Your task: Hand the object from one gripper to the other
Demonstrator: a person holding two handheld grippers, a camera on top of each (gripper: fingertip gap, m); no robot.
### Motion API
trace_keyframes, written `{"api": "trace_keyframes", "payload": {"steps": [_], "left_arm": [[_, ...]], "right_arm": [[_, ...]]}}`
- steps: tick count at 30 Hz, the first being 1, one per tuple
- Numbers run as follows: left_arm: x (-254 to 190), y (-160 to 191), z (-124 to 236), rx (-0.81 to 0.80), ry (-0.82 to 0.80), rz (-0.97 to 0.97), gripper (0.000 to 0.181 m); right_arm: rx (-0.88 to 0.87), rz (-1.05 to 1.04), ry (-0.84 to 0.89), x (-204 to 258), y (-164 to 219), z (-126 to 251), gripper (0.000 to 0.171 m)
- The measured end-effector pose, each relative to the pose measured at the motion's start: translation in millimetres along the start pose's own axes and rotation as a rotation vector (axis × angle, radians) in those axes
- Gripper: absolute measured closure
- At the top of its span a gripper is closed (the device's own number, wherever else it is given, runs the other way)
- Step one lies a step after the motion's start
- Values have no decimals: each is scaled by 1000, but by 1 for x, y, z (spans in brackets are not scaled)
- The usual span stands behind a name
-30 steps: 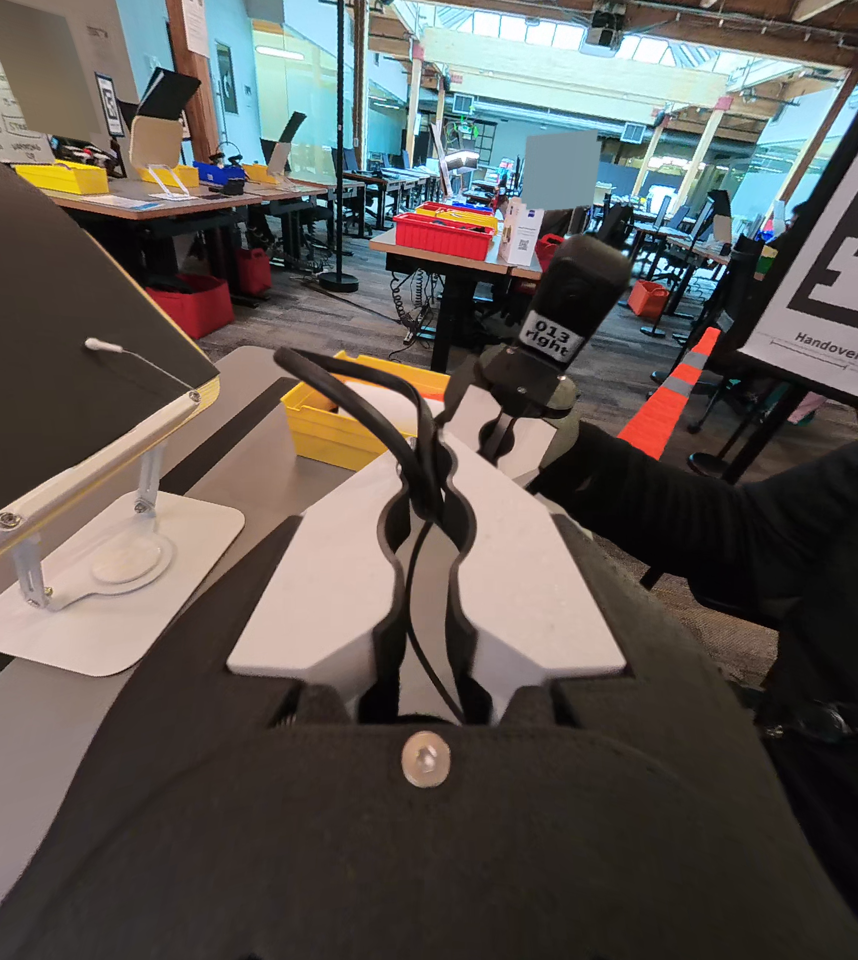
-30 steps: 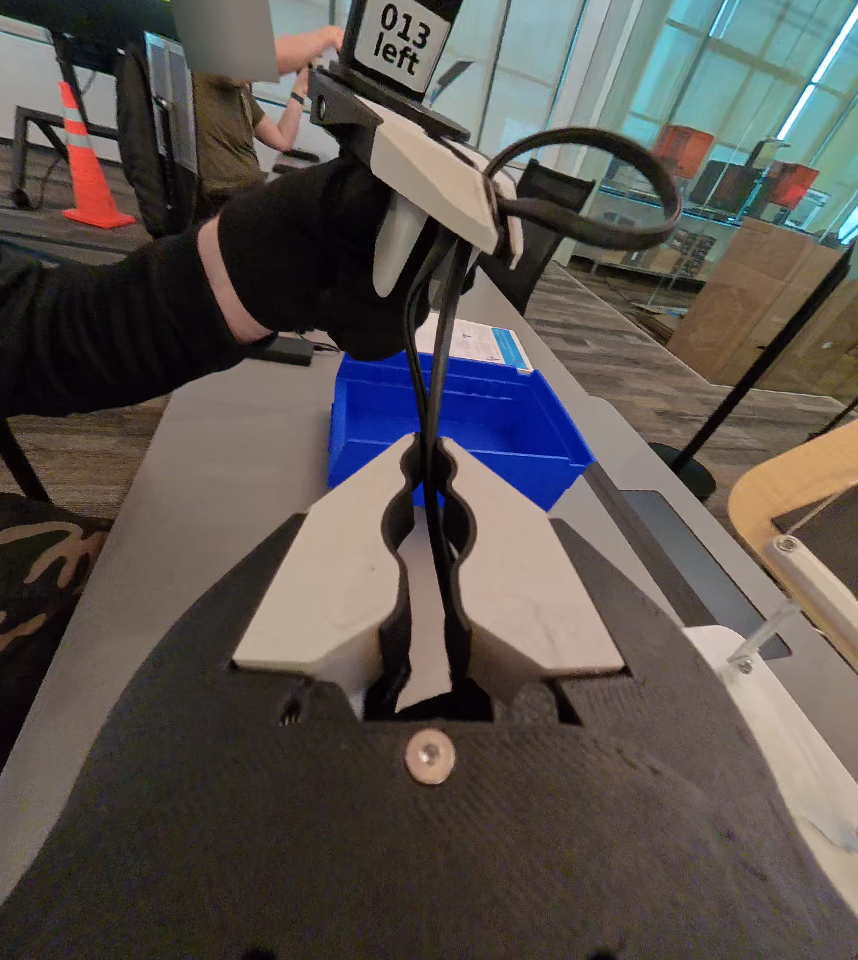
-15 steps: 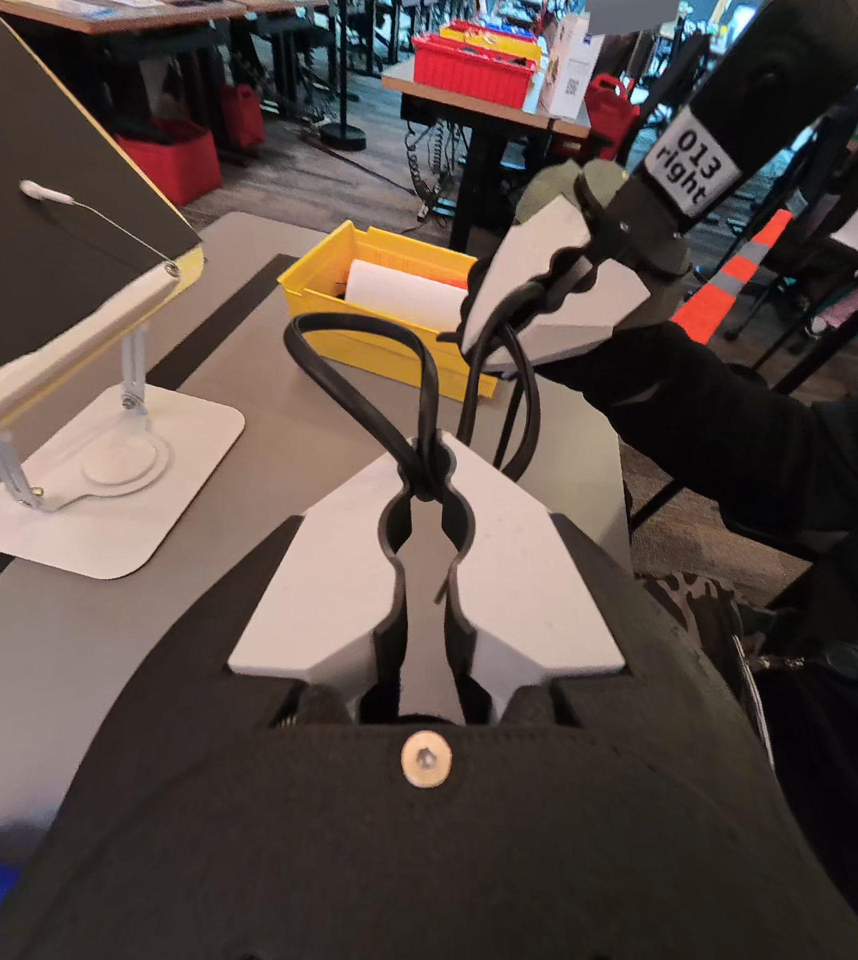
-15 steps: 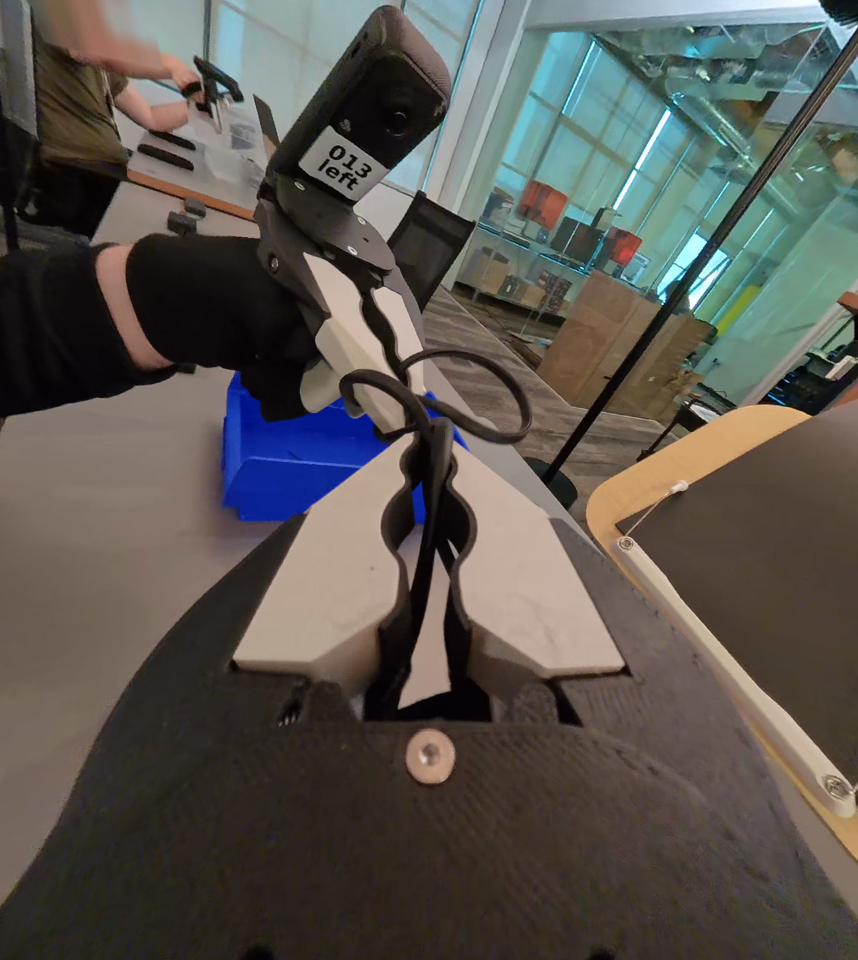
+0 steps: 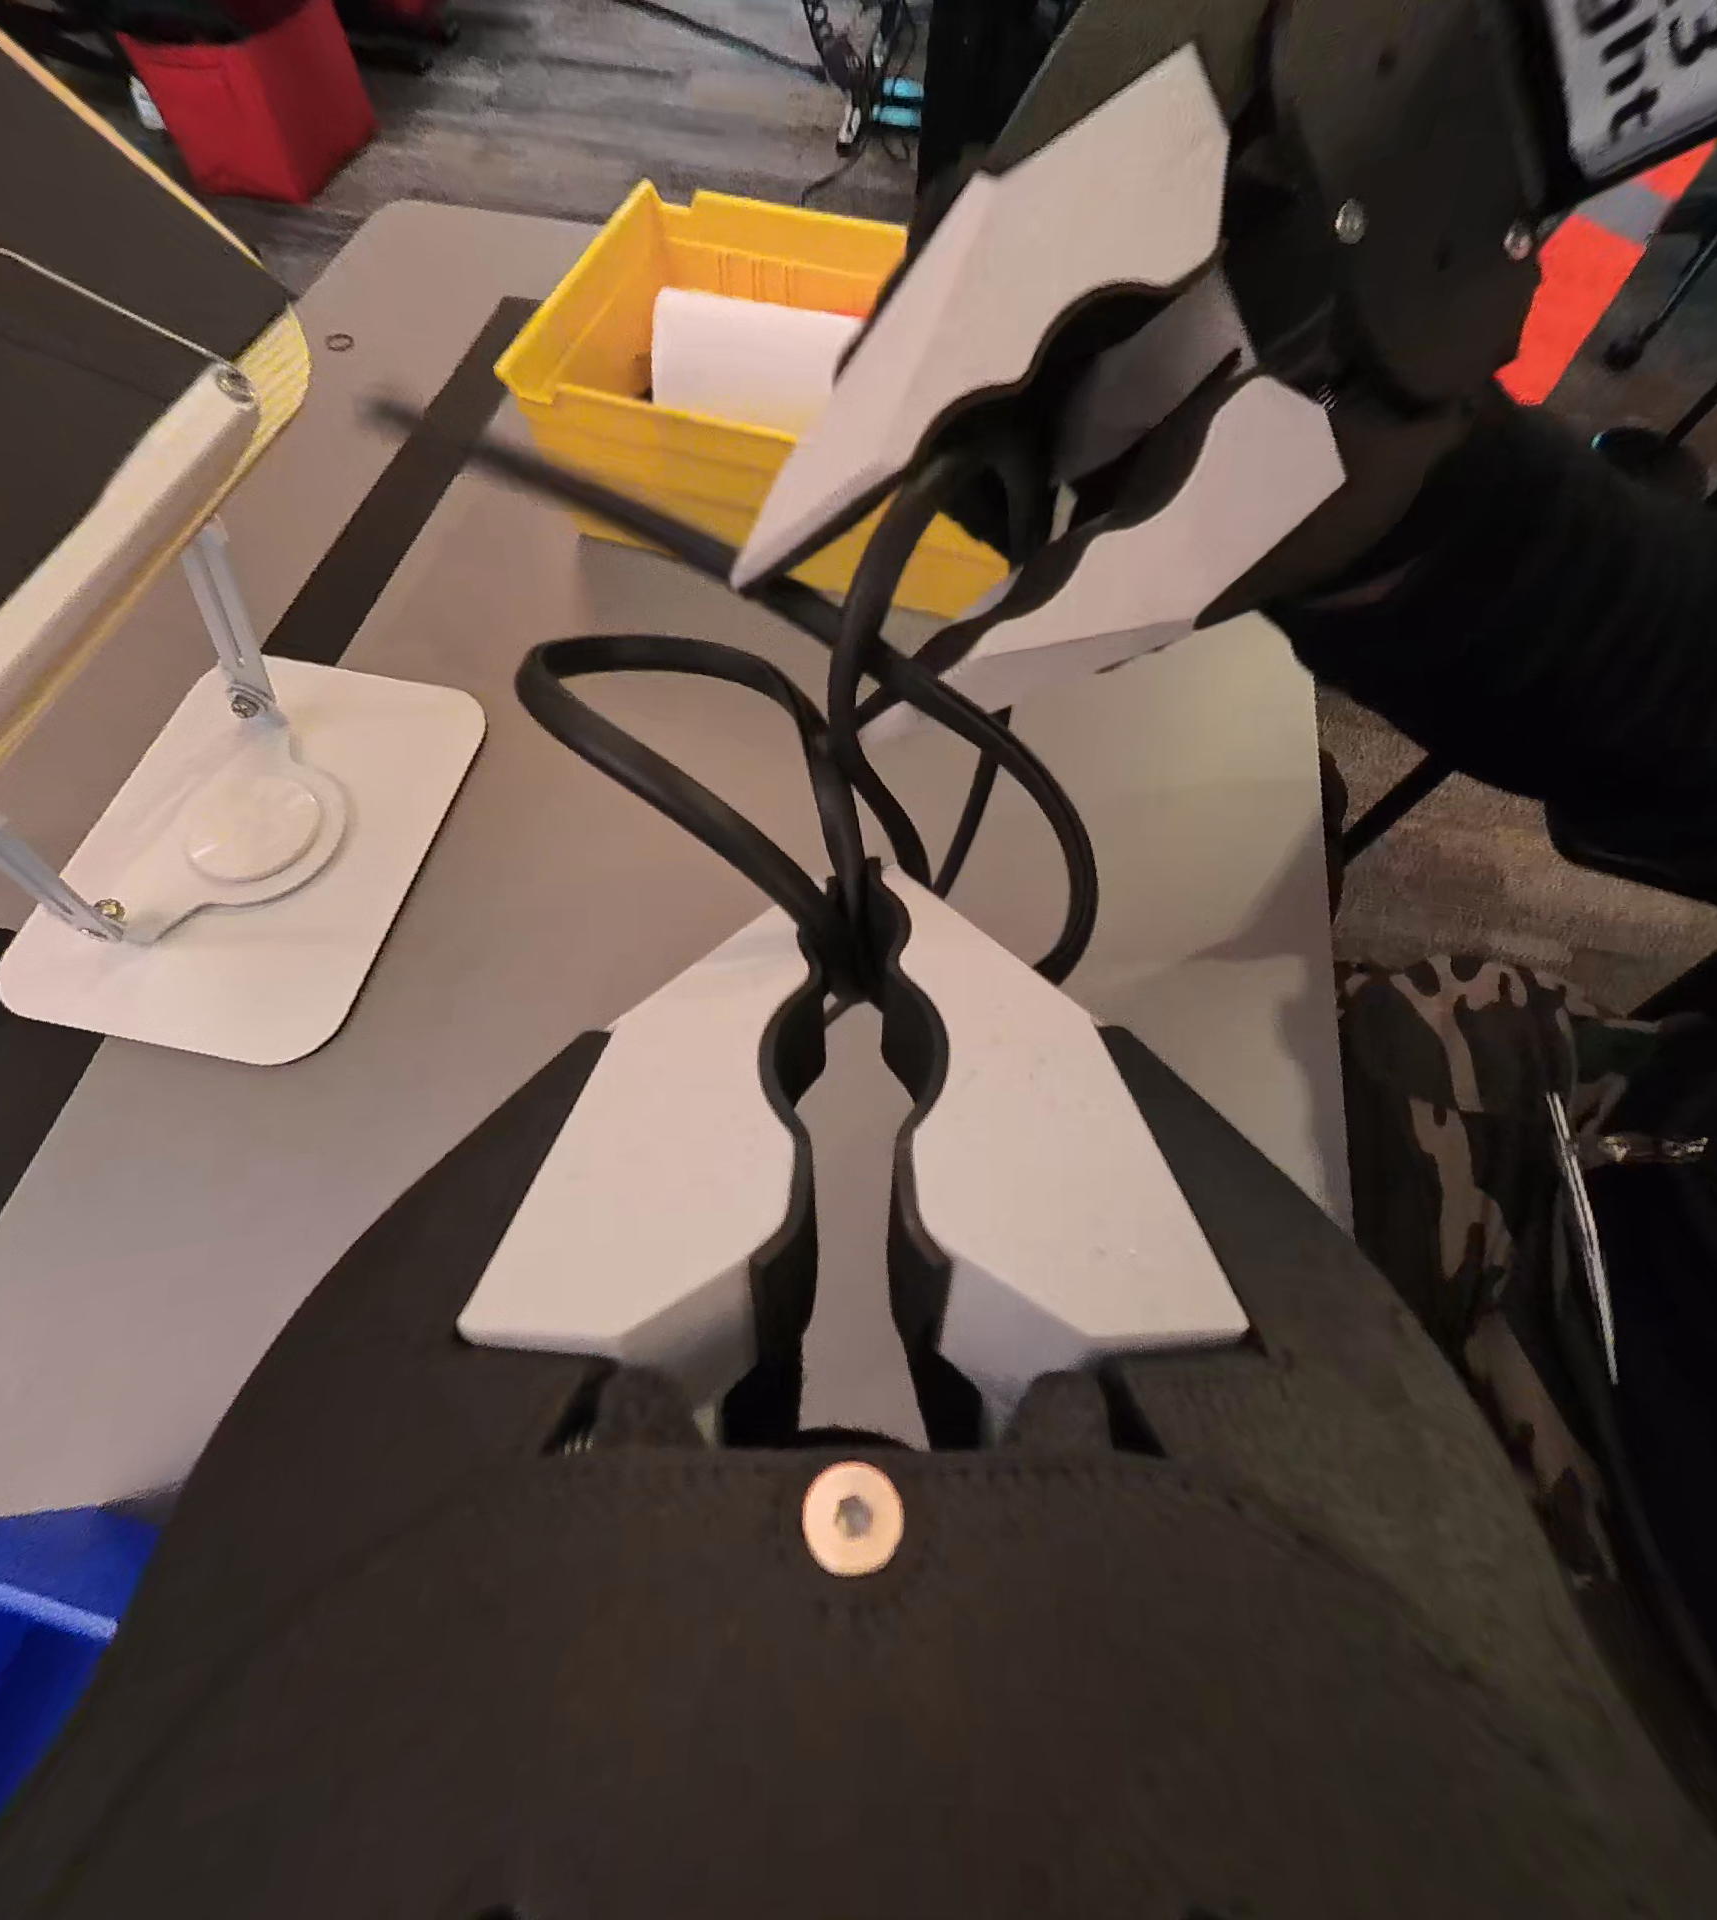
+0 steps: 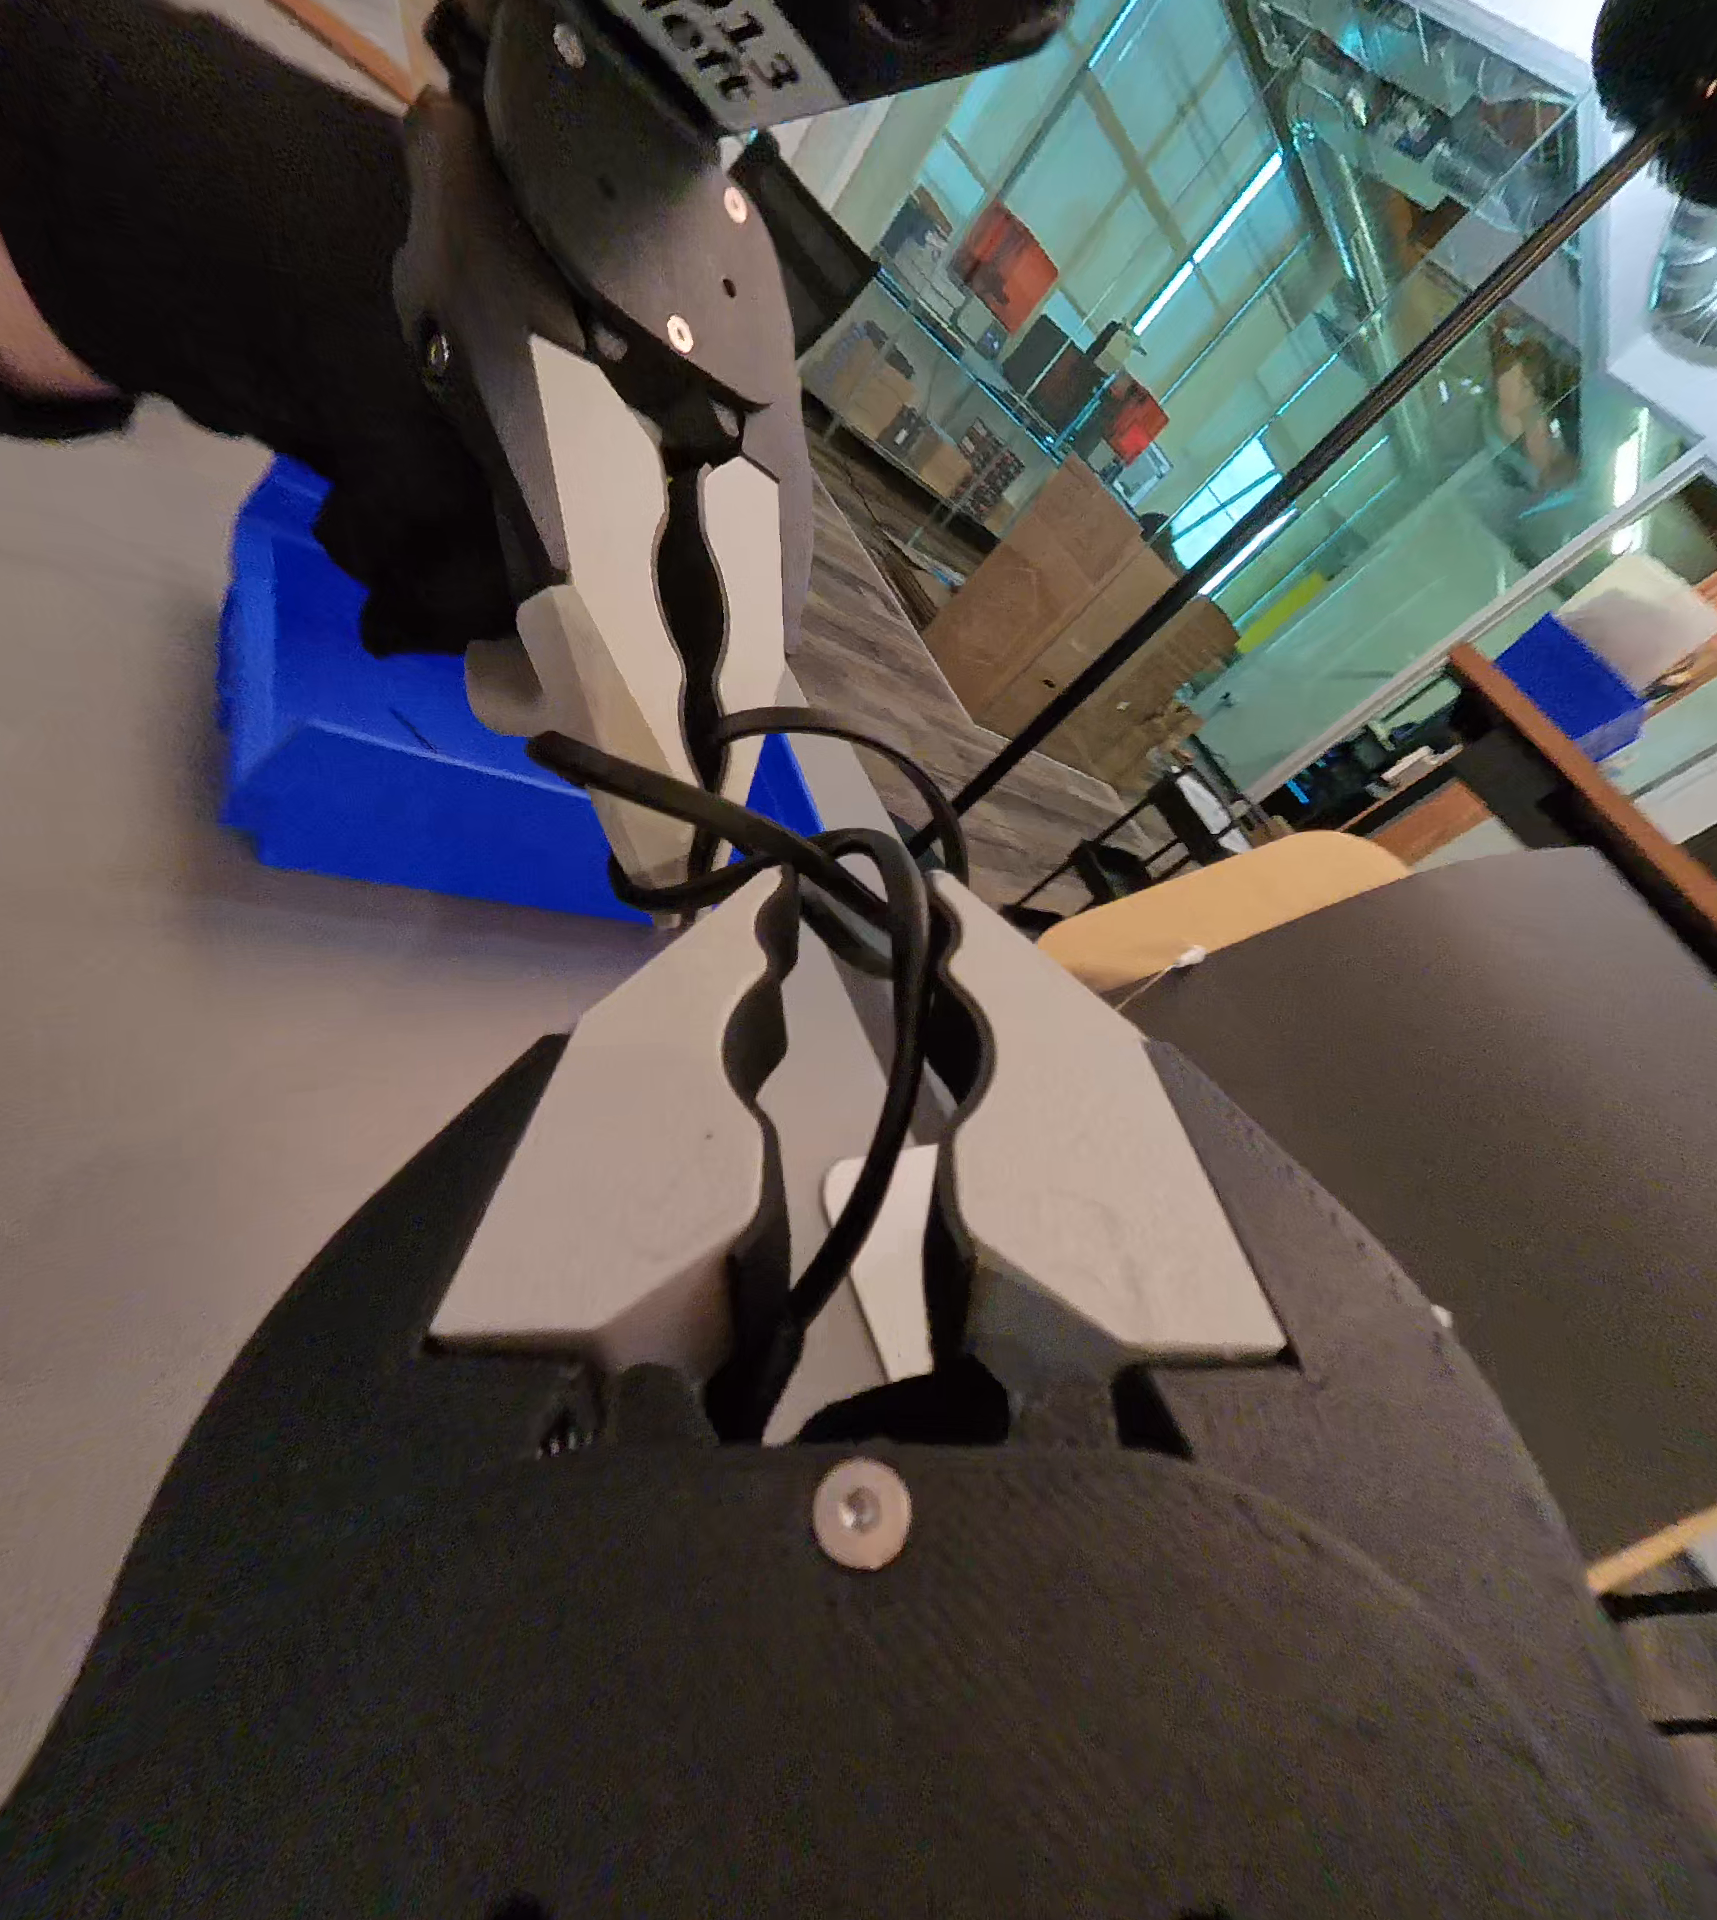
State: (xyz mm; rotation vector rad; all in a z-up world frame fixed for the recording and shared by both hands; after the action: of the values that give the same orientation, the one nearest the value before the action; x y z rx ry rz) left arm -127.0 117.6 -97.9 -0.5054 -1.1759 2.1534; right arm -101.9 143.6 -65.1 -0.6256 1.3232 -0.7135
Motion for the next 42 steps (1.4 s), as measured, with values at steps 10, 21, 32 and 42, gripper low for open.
{"api": "trace_keyframes", "payload": {"steps": [10,21,32,42], "left_arm": [[-9,41,-11,357,-103,-214,181],[-22,70,-7,568,-82,-362,181],[-27,93,-2,712,-55,-418,181],[-17,71,4,618,-157,-412,174]], "right_arm": [[184,425,16,23,11,-8,104],[220,495,-228,78,29,-24,133],[261,540,-337,111,35,-36,142],[271,440,-316,97,36,-33,168]]}}
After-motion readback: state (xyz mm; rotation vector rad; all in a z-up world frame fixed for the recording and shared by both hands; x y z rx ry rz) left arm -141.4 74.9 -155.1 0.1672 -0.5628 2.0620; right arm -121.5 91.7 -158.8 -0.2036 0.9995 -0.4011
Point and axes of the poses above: each gripper's, where its closed fingertips meet, z back along the fingers, y out of its underside, x = y × z across the jaws, the point moved 2 cm from there along z, back along the fingers
